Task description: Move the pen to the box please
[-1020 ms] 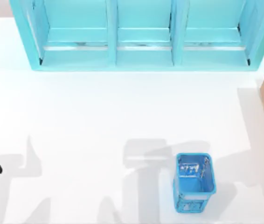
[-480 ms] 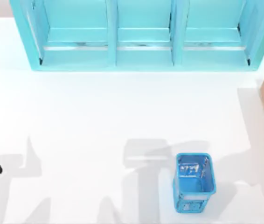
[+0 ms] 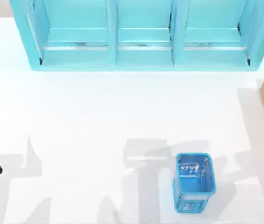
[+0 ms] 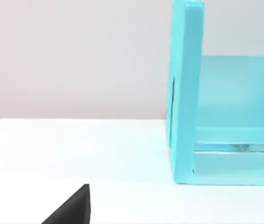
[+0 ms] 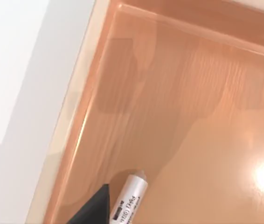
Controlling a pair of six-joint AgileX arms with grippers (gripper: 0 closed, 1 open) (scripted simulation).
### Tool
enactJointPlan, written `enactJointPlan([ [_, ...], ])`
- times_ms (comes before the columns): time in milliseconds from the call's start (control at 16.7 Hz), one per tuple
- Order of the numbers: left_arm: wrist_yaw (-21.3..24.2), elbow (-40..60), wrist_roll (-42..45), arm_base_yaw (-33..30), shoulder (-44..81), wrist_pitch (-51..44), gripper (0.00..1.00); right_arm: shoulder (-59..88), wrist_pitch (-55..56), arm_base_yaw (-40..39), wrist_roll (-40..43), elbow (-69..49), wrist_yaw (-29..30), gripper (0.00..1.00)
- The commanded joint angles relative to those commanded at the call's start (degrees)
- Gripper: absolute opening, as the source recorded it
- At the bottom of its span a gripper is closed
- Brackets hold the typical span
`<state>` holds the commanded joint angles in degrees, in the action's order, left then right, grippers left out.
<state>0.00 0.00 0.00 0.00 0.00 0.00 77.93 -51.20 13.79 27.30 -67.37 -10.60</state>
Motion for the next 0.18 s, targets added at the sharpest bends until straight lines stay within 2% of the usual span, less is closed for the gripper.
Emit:
enactJointPlan([
  [180,0.0,0.0,0.0,0.0,0.0,0.0,1.0,0.0,0.0,0.0,0.0,0.0,0.0,1.0],
])
